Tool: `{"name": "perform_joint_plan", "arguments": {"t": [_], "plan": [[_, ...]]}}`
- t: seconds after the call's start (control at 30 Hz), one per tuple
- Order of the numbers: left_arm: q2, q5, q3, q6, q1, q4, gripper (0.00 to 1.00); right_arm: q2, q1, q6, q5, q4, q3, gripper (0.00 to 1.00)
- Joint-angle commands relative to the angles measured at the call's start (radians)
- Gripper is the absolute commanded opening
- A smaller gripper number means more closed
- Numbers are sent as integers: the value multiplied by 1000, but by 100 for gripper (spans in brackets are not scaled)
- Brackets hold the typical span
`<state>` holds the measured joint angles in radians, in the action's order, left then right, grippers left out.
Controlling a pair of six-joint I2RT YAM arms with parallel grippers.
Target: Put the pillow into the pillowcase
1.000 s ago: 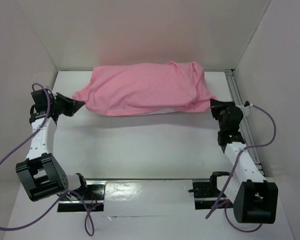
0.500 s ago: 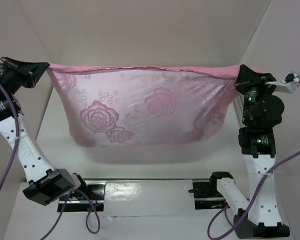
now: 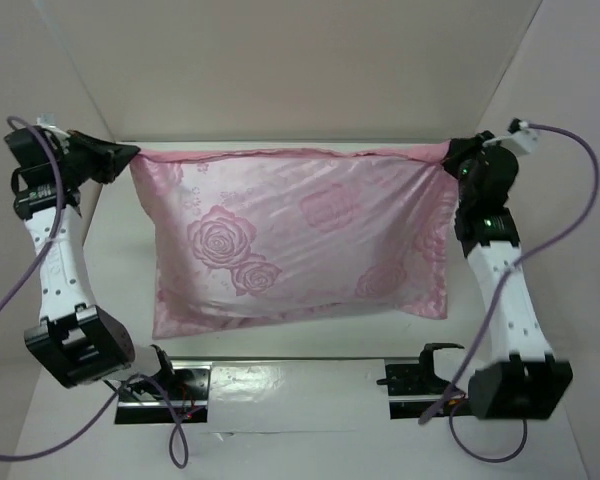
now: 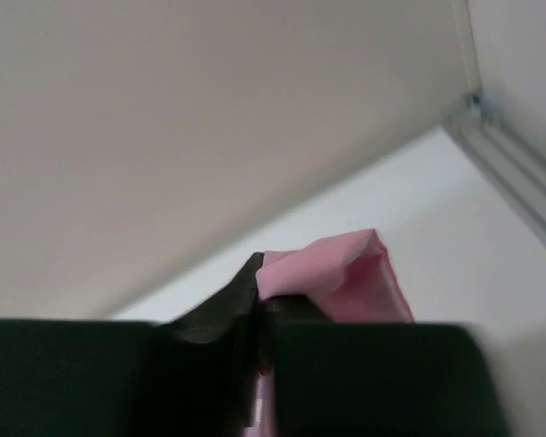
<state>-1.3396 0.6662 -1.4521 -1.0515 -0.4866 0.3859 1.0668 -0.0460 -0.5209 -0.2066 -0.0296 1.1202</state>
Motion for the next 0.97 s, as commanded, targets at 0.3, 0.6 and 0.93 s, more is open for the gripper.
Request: {"name": "perform_joint_plan", "arguments": {"t": [0.3,0.6,0.93], "plan": [[-196,-369,-234,255,135,137,91,294,-34,76,10,-234,273,100],[-24,-336,-142,360,241,177,91,274,-34,98,-243,-627,368,100],[120,-301,-88,381,295,177,91,142,-34,110,-326,-629,214,100]]}}
